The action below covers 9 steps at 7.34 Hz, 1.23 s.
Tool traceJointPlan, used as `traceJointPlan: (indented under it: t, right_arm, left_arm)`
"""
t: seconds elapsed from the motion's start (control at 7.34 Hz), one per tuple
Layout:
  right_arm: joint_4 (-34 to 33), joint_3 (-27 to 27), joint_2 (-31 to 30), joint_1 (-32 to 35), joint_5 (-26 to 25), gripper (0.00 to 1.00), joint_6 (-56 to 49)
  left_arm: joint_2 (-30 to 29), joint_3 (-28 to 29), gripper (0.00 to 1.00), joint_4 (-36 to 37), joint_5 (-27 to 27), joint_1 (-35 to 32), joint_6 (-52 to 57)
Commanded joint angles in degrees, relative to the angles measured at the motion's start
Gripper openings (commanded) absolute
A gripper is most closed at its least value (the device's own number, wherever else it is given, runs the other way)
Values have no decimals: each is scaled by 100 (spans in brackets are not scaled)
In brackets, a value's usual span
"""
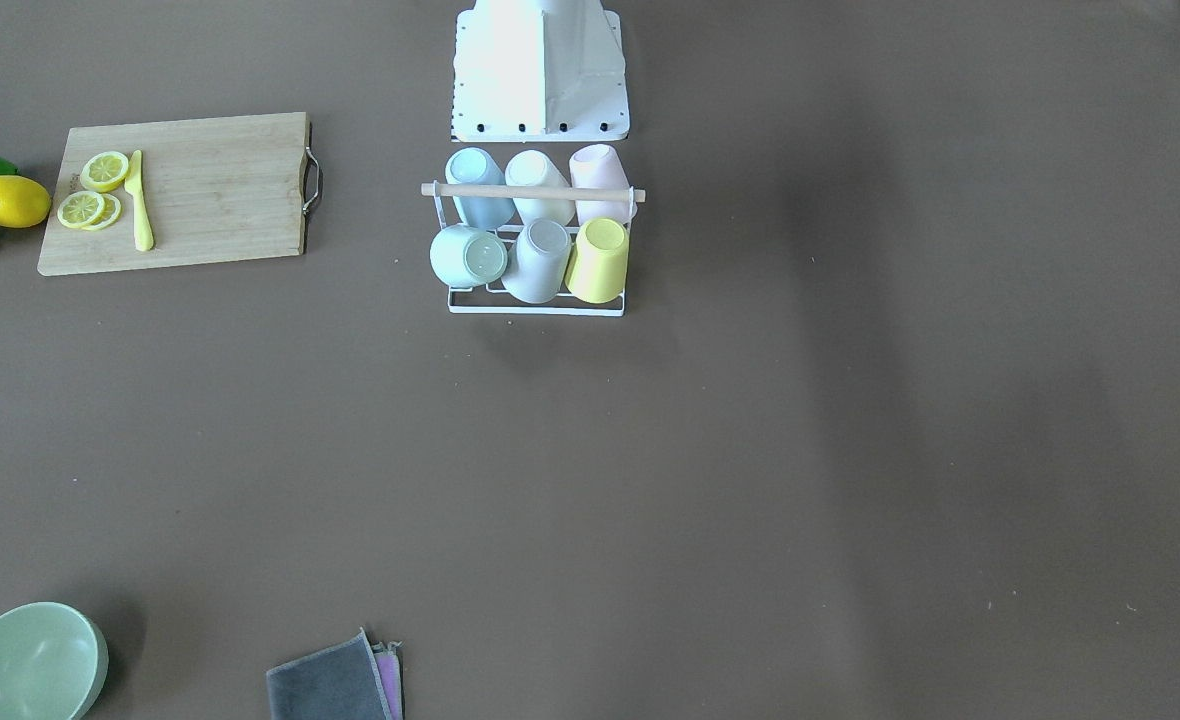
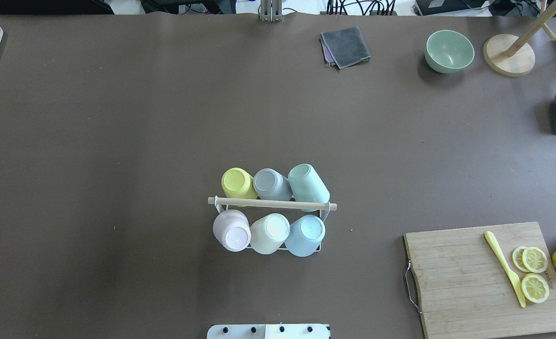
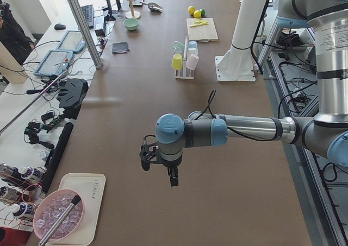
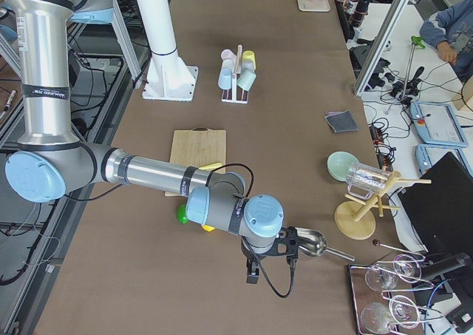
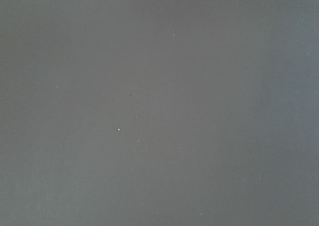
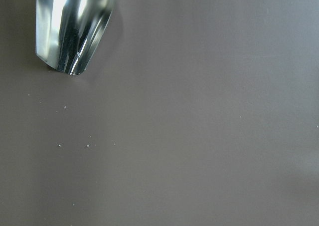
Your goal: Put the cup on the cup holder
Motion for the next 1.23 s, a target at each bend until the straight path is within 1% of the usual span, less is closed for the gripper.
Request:
traceJointPlan:
  t: [0.0,0.27,0.41,0.54,1.09]
  right_arm:
    - [0,4,0,0,-30,100,-1]
    - [0,13,9,0,-65,100,-1]
    - [0,21,52,0,-83,100,-1]
    - [0,21,96,0,-187,100,8]
    - [0,21,62,9,-188,100,8]
  left_arm:
    - [0,6,99,0,5,0,0]
    - [-9,6,99,-9,14,0,17]
    - [-9,-3,99,-9,162,0,174]
    - [0,-3,99,9,163,0,219]
    - [0,-12,99,0,163,0,228]
